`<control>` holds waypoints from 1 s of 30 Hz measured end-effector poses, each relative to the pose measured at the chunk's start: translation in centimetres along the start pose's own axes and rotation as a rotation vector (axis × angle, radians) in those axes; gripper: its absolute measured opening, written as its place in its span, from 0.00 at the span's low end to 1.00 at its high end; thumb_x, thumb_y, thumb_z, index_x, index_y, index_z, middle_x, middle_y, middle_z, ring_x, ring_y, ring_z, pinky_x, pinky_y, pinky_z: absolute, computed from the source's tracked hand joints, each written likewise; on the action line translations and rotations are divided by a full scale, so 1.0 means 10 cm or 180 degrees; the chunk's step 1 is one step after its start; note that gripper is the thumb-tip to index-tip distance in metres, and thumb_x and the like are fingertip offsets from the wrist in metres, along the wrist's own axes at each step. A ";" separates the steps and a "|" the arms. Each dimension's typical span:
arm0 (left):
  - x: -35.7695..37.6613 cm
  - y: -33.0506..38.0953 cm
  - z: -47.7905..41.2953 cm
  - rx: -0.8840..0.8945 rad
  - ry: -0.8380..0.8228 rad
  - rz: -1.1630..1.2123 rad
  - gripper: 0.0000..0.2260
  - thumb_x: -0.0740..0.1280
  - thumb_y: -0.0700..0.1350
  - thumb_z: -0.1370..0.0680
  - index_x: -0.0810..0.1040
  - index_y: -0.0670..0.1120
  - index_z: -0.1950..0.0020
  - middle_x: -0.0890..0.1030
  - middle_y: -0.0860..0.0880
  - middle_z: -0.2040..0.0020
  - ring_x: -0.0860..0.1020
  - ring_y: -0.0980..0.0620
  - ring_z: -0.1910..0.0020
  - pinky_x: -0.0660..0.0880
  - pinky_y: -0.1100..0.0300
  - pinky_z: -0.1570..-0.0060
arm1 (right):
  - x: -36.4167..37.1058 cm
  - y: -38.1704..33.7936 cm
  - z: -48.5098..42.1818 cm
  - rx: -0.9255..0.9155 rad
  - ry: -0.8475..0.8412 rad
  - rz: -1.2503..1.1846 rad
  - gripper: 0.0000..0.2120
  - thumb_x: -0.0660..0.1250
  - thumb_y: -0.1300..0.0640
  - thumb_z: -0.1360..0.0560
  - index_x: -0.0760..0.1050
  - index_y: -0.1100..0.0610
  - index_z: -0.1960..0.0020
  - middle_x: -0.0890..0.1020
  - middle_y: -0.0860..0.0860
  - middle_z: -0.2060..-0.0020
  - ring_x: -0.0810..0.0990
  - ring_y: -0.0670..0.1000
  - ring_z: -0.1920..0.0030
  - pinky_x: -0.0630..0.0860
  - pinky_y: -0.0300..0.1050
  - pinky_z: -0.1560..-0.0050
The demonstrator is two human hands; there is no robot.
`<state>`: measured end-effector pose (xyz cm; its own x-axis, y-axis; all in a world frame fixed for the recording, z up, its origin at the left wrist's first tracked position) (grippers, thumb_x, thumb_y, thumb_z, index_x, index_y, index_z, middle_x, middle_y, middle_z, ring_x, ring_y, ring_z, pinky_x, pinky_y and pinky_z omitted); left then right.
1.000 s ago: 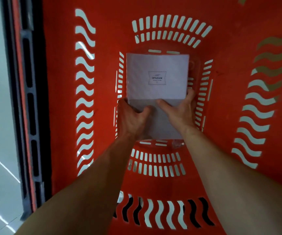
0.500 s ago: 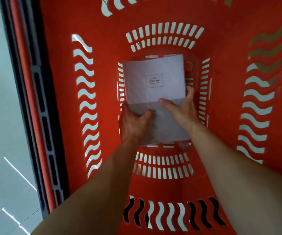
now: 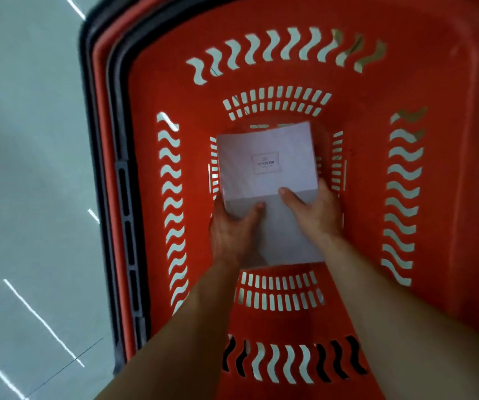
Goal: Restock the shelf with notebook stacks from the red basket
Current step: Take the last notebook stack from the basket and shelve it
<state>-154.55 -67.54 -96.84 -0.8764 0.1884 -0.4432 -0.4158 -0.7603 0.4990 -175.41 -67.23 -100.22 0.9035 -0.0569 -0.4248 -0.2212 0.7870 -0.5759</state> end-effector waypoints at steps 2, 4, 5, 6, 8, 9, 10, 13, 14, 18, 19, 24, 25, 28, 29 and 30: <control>-0.09 0.12 0.19 0.0044 0.0007 0.0112 0.39 0.74 0.66 0.31 0.64 0.54 0.26 0.75 0.54 0.31 0.78 0.51 0.37 0.79 0.48 0.42 | -0.13 -0.14 0.17 -0.0062 0.0019 0.0073 0.33 0.74 0.36 0.31 0.72 0.49 0.32 0.80 0.48 0.37 0.78 0.50 0.36 0.75 0.50 0.36; -0.19 0.21 0.35 0.0038 0.0022 0.0201 0.34 0.75 0.60 0.28 0.65 0.53 0.27 0.76 0.54 0.34 0.79 0.52 0.40 0.80 0.56 0.47 | -0.27 -0.32 0.33 -0.0106 0.0010 0.0100 0.31 0.75 0.37 0.31 0.74 0.48 0.33 0.81 0.48 0.38 0.79 0.51 0.38 0.76 0.53 0.37; -0.26 0.29 0.44 0.0052 0.0022 0.0243 0.33 0.75 0.59 0.28 0.65 0.53 0.27 0.77 0.55 0.36 0.79 0.52 0.40 0.80 0.60 0.51 | -0.35 -0.43 0.42 -0.0114 -0.0020 0.0102 0.30 0.76 0.39 0.31 0.74 0.48 0.33 0.81 0.48 0.40 0.79 0.50 0.40 0.77 0.50 0.39; -0.34 0.38 0.54 0.0077 0.0024 0.0267 0.33 0.75 0.58 0.28 0.65 0.54 0.27 0.76 0.57 0.38 0.79 0.53 0.41 0.79 0.65 0.54 | -0.43 -0.55 0.51 -0.0138 -0.0059 0.0103 0.28 0.77 0.42 0.30 0.75 0.50 0.34 0.82 0.47 0.42 0.80 0.48 0.43 0.77 0.46 0.43; -0.54 0.62 0.78 0.0134 0.0053 0.0251 0.33 0.74 0.59 0.27 0.65 0.54 0.27 0.75 0.59 0.41 0.78 0.55 0.43 0.76 0.70 0.60 | -0.61 -0.81 0.73 -0.0199 -0.0116 0.0030 0.24 0.78 0.46 0.29 0.78 0.52 0.36 0.83 0.46 0.48 0.82 0.46 0.49 0.77 0.34 0.54; -0.65 0.75 0.92 0.0171 0.0086 0.0232 0.33 0.74 0.59 0.27 0.66 0.54 0.27 0.75 0.58 0.41 0.78 0.56 0.44 0.75 0.71 0.61 | -0.70 -0.94 0.84 -0.0244 -0.0137 -0.0019 0.22 0.78 0.48 0.29 0.79 0.53 0.38 0.84 0.46 0.50 0.83 0.45 0.52 0.75 0.29 0.58; -0.77 0.90 1.06 0.0256 0.0134 0.0212 0.32 0.74 0.59 0.27 0.66 0.53 0.27 0.75 0.58 0.41 0.77 0.56 0.45 0.74 0.71 0.60 | -0.80 -1.09 0.95 -0.0319 -0.0145 -0.0025 0.20 0.78 0.49 0.29 0.80 0.53 0.40 0.84 0.45 0.52 0.83 0.43 0.54 0.73 0.26 0.60; -1.11 1.30 1.51 0.0465 0.0257 0.0155 0.31 0.75 0.60 0.28 0.68 0.55 0.29 0.78 0.58 0.44 0.79 0.56 0.47 0.75 0.68 0.55 | -1.10 -1.54 1.36 -0.0490 -0.0145 -0.0075 0.20 0.78 0.48 0.29 0.80 0.53 0.40 0.85 0.43 0.51 0.84 0.41 0.54 0.75 0.29 0.56; -1.20 1.43 1.67 0.0518 0.0272 0.0155 0.30 0.75 0.60 0.28 0.68 0.55 0.30 0.78 0.60 0.45 0.79 0.58 0.49 0.75 0.69 0.55 | -1.21 -1.69 1.51 -0.0554 -0.0151 -0.0085 0.22 0.78 0.46 0.29 0.80 0.53 0.38 0.85 0.43 0.50 0.84 0.41 0.52 0.76 0.32 0.53; -1.58 2.00 2.43 0.0714 0.0253 0.0169 0.30 0.74 0.60 0.27 0.68 0.56 0.29 0.77 0.64 0.50 0.78 0.65 0.55 0.74 0.72 0.61 | -1.75 -2.25 2.17 -0.0769 -0.0104 -0.0163 0.19 0.77 0.48 0.28 0.78 0.51 0.41 0.83 0.39 0.54 0.80 0.30 0.56 0.71 0.24 0.59; -1.66 2.13 2.63 0.0767 0.0239 0.0213 0.30 0.74 0.60 0.27 0.68 0.56 0.29 0.78 0.63 0.49 0.79 0.64 0.54 0.76 0.70 0.59 | -1.90 -2.37 2.34 -0.0812 -0.0087 -0.0148 0.18 0.78 0.48 0.28 0.78 0.49 0.42 0.82 0.37 0.56 0.79 0.29 0.58 0.71 0.24 0.60; -1.99 2.83 3.73 0.1059 0.0161 0.0208 0.28 0.73 0.60 0.26 0.68 0.57 0.30 0.78 0.63 0.47 0.79 0.64 0.52 0.75 0.68 0.59 | -2.72 -2.93 3.24 -0.0988 0.0095 -0.0206 0.26 0.76 0.36 0.34 0.79 0.48 0.41 0.86 0.42 0.53 0.84 0.42 0.53 0.80 0.44 0.51; -2.04 2.96 3.93 0.1119 0.0152 0.0190 0.28 0.73 0.60 0.26 0.68 0.57 0.30 0.77 0.62 0.48 0.79 0.63 0.52 0.74 0.68 0.59 | -2.89 -3.05 3.42 -0.1037 0.0137 -0.0261 0.26 0.76 0.38 0.34 0.79 0.49 0.41 0.86 0.41 0.54 0.84 0.39 0.54 0.79 0.42 0.52; -2.15 3.36 4.55 0.1353 0.0046 0.0114 0.29 0.73 0.59 0.26 0.67 0.56 0.28 0.79 0.59 0.44 0.79 0.59 0.51 0.75 0.66 0.57 | -3.42 -3.33 3.98 -0.1169 0.0345 -0.0302 0.18 0.78 0.46 0.30 0.79 0.50 0.45 0.83 0.38 0.57 0.80 0.30 0.60 0.73 0.30 0.61; -2.16 3.47 4.72 0.1437 0.0015 0.0084 0.29 0.73 0.59 0.26 0.67 0.56 0.28 0.79 0.58 0.42 0.79 0.58 0.51 0.75 0.64 0.55 | -3.58 -3.40 4.15 -0.1211 0.0417 -0.0317 0.19 0.78 0.46 0.30 0.79 0.51 0.43 0.84 0.40 0.56 0.81 0.32 0.58 0.73 0.29 0.61; -2.17 3.57 4.88 0.1515 -0.0016 0.0035 0.29 0.73 0.59 0.26 0.67 0.56 0.27 0.79 0.57 0.41 0.78 0.57 0.51 0.76 0.62 0.53 | -3.74 -3.44 4.32 -0.1242 0.0502 -0.0342 0.20 0.78 0.44 0.30 0.79 0.51 0.42 0.84 0.42 0.53 0.82 0.36 0.56 0.73 0.30 0.59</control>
<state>-162.25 -68.43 -33.06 -0.8821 0.1857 -0.4330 -0.4705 -0.3932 0.7900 -185.74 -65.67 -34.35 0.8686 -0.2429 -0.4319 -0.2784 0.4820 -0.8308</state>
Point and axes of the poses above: each hand's wrist, its own z-axis away from the middle knuckle, its own x-axis out of the palm, y = z × x, the point moved 9 cm from there along -z, towards the middle knuckle
